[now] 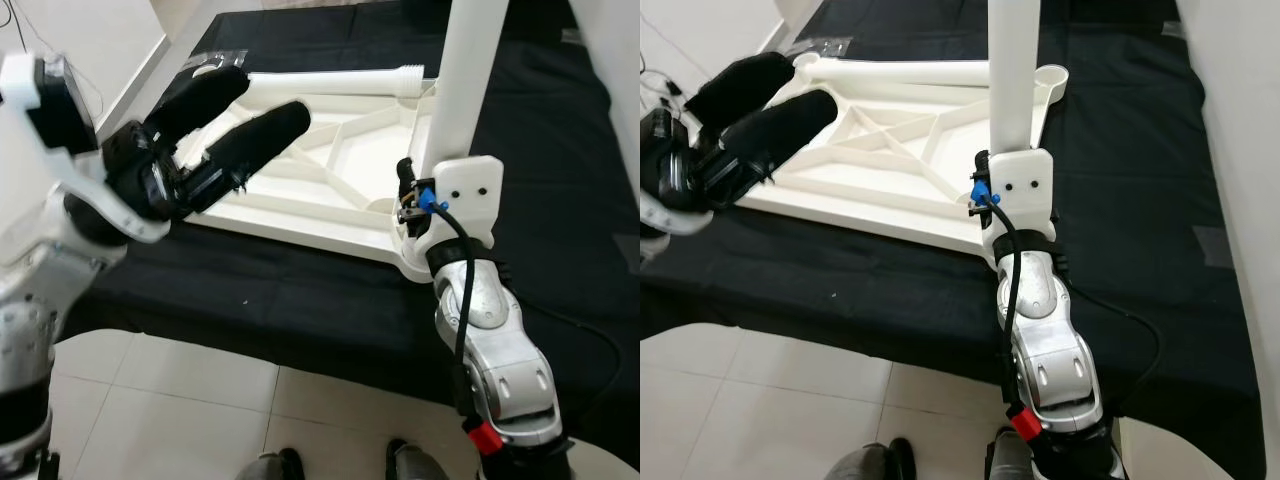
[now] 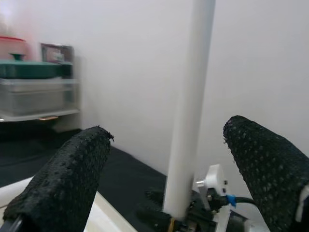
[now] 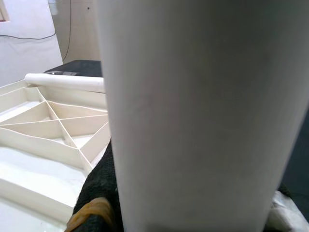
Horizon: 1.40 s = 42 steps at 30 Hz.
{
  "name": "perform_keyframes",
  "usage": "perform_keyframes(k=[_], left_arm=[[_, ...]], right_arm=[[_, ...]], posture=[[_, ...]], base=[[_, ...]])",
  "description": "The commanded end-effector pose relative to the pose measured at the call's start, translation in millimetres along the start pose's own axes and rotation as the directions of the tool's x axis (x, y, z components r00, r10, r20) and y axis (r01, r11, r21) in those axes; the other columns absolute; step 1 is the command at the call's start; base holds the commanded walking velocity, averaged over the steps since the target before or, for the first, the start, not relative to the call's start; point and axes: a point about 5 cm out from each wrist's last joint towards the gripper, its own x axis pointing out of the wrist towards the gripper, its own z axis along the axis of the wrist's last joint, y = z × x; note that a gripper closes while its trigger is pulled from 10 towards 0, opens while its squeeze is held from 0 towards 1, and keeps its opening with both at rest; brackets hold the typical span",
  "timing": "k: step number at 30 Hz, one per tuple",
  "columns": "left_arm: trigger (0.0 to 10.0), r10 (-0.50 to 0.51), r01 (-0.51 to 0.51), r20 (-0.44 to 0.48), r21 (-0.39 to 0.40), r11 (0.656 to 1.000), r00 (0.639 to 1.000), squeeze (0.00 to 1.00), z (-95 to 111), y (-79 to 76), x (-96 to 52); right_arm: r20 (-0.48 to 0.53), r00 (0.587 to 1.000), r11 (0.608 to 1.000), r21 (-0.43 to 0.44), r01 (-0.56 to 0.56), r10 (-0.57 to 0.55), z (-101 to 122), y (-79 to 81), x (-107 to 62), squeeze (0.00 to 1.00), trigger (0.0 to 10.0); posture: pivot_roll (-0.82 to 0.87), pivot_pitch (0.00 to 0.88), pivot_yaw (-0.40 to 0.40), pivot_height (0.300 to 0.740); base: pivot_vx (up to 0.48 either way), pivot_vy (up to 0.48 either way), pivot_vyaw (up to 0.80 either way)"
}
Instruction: Building children table
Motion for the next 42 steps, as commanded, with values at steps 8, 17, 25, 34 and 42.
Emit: perform_keyframes(k=[8, 17, 25, 34, 42], left_arm=[[10.0, -0.183, 0.175, -0.059, -0.12, 0.977, 0.981, 0.0, -8.3, 26.2, 46.7], [10.0, -0.41, 0.377, -0.097, -0.249, 0.892, 0.907, 0.0, -34.1, 20.5, 87.7], [10.0, -0.514, 0.478, -0.146, -0.223, 0.85, 0.845, 0.0, -48.0, 15.4, 112.7], [5.3, -0.549, 0.529, -0.175, -0.147, 0.836, 0.818, 0.0, -58.3, 16.3, 133.7], [0.0, -0.557, 0.545, -0.183, -0.114, 0.831, 0.81, 0.0, -64.0, 16.5, 143.2]], right_arm=[[-0.158, 0.987, 1.0, -0.001, 0.016, -0.016, -32.8, 1.9, -4.4, 0.0, 10.0], [-0.145, 0.989, 1.0, 0.01, 0.017, -0.016, -29.9, 5.3, -5.1, 0.0, 10.0], [-0.135, 0.991, 1.0, 0.02, 0.01, -0.007, -27.8, 9.5, -5.3, 0.0, 10.0], [-0.132, 0.991, 1.0, 0.031, 0.004, 0.0, -26.2, 13.1, -6.3, 0.0, 10.0], [-0.124, 0.992, 0.999, 0.036, 0.002, 0.003, -24.3, 14.7, -6.1, 0.0, 10.0]], posture=[[0.02, 0.272, 0.183, 0.74], [0.0, 0.264, 0.195, 0.74], [0.0, 0.261, 0.206, 0.74], [-0.01, 0.267, 0.218, 0.74], [-0.01, 0.267, 0.222, 0.74]], base=[[0.0, 0.0, 0.0], [0.0, 0.0, 0.0], [0.0, 0.0, 0.0], [0.0, 0.0, 0.0], [0.0, 0.0, 0.0]])
